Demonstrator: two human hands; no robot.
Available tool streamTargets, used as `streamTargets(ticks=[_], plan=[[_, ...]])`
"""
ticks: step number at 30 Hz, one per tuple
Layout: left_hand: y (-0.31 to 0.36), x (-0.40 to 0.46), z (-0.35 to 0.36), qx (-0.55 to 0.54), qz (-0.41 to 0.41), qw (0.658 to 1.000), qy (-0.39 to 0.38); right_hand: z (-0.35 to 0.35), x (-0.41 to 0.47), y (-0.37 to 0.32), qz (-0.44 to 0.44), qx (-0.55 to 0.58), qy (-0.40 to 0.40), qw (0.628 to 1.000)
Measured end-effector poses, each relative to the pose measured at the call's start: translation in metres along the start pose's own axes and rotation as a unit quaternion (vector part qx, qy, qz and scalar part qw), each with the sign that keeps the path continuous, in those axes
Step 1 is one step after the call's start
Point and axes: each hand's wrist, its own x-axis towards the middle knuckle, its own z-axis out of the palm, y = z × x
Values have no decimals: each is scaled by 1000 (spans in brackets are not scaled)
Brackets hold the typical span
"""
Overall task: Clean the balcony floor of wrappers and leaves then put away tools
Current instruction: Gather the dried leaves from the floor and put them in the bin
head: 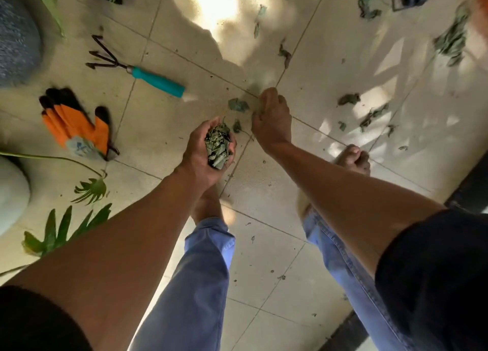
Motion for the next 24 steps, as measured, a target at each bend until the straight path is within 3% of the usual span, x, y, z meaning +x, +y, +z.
streamTargets(ticks=[4,6,13,16,20,24], plan=[[10,1,-9,-27,-10,999,-16,-6,18,8,29,-102,47,993],[12,1,-12,-28,-10,999,-23,-6,20,15,41,-110,33,993],[14,3,-22,-17,0,999,-38,15,0,-3,-94,-50,-45,993],[11,3,-28,-33,-4,999,-32,19,-6,-15,-141,-80,-73,984],[8,2,-36,-39,0,999,-35,20,-6,-19,-143,-196,-71,968],[8,0,-39,-36,10,998,-47,23,-5,-18,-154,-187,-93,966]])
